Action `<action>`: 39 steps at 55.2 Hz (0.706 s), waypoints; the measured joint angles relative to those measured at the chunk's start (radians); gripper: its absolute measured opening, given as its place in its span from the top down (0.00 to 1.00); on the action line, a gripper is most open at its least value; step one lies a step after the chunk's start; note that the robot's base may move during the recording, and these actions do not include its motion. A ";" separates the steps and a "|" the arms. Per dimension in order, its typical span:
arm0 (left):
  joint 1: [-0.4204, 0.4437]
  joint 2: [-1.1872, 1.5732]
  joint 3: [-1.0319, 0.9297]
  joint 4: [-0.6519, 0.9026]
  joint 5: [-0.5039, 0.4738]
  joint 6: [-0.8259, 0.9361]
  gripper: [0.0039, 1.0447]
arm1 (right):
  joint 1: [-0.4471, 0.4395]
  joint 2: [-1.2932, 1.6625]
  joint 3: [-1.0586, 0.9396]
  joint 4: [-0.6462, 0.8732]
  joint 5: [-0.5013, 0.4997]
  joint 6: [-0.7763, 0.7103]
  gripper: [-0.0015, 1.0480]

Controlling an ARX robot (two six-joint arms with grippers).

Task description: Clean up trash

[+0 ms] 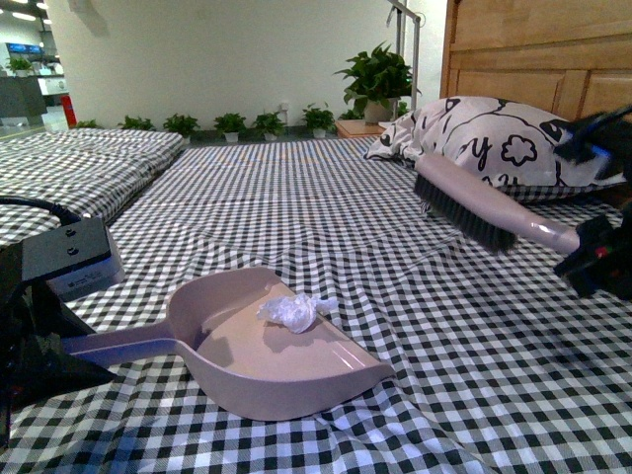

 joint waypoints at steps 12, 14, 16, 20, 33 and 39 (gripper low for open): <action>0.000 0.000 0.000 0.000 0.000 0.000 0.74 | 0.052 0.099 -0.056 0.078 0.083 -0.019 0.82; 0.000 0.000 0.000 0.000 0.000 0.000 0.74 | 0.058 0.105 -0.060 0.084 0.083 -0.018 0.82; 0.000 0.000 0.000 0.000 0.000 0.000 0.74 | 0.060 0.106 -0.063 0.089 0.082 -0.018 0.82; 0.000 0.000 0.000 0.000 0.000 0.000 0.74 | 0.060 0.105 -0.069 0.101 0.074 -0.014 0.82; -0.001 -0.006 -0.040 0.123 -0.002 -0.051 0.74 | 0.002 0.022 -0.071 0.099 0.029 0.018 0.82; -0.006 -0.011 -0.128 0.394 -0.029 -0.206 0.74 | -0.021 -0.023 -0.071 0.094 0.007 0.032 0.82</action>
